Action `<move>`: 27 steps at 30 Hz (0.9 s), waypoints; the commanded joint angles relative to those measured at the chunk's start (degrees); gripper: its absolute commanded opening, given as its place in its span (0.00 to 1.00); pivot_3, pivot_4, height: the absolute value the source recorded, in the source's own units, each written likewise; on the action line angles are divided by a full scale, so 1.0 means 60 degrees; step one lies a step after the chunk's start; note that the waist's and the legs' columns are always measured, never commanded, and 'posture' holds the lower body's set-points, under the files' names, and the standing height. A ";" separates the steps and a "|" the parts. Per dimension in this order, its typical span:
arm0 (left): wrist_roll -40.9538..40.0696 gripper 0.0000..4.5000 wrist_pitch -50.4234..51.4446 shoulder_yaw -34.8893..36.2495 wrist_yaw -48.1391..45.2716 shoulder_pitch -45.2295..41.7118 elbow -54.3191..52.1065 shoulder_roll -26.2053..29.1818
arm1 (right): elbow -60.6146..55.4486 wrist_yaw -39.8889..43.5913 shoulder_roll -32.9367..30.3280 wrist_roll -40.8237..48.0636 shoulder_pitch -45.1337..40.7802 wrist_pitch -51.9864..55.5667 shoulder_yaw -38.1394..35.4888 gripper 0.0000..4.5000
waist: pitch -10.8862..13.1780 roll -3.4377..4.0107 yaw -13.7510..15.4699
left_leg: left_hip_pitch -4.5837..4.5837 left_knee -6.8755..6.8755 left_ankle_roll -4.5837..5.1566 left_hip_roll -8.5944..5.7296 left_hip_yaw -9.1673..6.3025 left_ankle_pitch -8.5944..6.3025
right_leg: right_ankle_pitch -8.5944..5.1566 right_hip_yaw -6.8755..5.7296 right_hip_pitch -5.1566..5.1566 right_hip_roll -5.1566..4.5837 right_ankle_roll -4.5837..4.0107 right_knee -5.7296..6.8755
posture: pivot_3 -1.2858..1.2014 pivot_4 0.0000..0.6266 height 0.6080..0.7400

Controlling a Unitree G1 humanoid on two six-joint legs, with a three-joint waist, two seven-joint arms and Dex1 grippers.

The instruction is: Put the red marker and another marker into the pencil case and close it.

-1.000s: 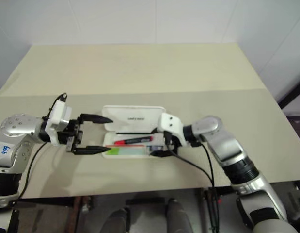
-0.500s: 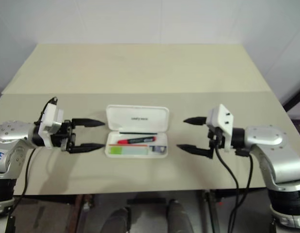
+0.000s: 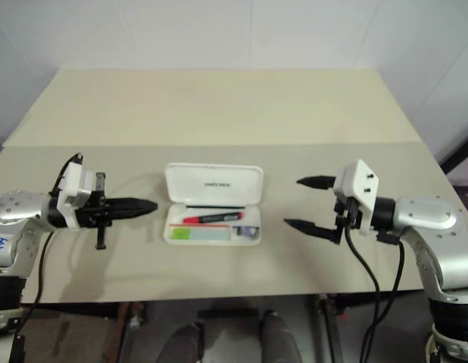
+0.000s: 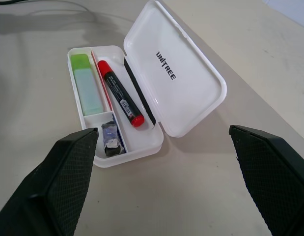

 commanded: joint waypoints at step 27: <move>0.2254 0.00 -0.1090 -0.0722 0.2920 -0.3111 0.4403 -0.1788 | -0.0850 -0.0812 -0.0322 0.0462 0.0702 -0.0242 -0.0464 1.00 | -0.0001 -0.0002 0.0151 | 0.0000 0.0033 -0.0001 -0.0002 -0.0003 0.0000 | 0.0041 -0.0002 0.0016 0.0001 0.0073 0.0003 | 0.52 0.24 1.00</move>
